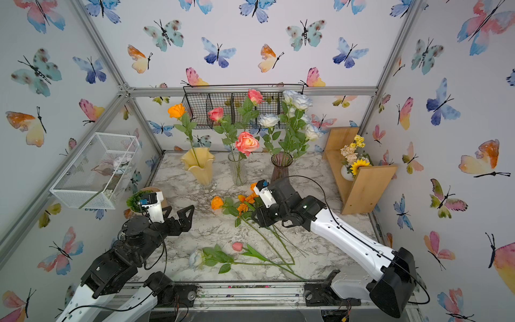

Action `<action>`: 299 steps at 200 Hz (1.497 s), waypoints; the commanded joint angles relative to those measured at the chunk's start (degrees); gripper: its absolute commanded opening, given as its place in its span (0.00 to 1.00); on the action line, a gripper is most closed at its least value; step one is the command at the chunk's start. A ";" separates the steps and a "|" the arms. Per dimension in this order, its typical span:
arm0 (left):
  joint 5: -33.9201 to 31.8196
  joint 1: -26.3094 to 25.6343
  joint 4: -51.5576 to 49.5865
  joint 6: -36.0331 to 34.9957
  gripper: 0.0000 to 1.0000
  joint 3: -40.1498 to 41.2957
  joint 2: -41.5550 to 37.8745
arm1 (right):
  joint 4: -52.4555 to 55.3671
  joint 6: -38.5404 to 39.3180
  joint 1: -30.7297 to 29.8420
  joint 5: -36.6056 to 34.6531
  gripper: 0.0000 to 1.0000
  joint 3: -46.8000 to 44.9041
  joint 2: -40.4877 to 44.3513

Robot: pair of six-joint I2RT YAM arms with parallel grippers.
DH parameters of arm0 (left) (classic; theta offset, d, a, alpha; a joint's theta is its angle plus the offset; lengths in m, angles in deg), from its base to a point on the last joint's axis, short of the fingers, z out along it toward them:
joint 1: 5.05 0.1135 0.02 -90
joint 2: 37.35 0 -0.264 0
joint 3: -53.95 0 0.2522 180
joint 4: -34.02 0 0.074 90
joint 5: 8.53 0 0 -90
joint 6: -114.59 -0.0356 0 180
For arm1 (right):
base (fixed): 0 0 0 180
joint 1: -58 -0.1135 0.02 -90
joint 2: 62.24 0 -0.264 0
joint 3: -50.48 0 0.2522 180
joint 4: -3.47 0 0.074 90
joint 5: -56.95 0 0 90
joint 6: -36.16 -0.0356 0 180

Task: Arrange the flowers in different vases according to their colors
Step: Pick up the flower at the center of the board.

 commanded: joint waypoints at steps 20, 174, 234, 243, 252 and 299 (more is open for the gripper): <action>0.88 0.23 1.18 -0.59 0.99 0.39 -0.20 | -4.32 -2.18 -4.39 -5.74 0.51 -7.31 -3.48; 0.74 0.36 1.16 -0.63 0.99 0.39 -0.58 | -9.59 3.05 -12.58 -15.43 0.49 -4.53 -23.05; 1.05 1.54 1.29 -0.68 0.99 0.48 -0.79 | -8.38 5.27 -14.42 -17.46 0.37 -3.72 -27.41; 1.22 1.87 1.33 -0.68 0.99 0.50 -0.79 | -8.27 5.66 -14.47 -17.92 0.32 -3.61 -27.99; 1.36 2.11 1.33 -0.76 0.99 0.48 -0.78 | -8.20 6.22 -14.51 -18.63 0.27 -3.45 -28.13; 1.74 2.78 1.55 -0.92 0.99 0.48 -0.70 | -9.60 12.57 -14.43 -24.63 0.02 -2.32 -23.84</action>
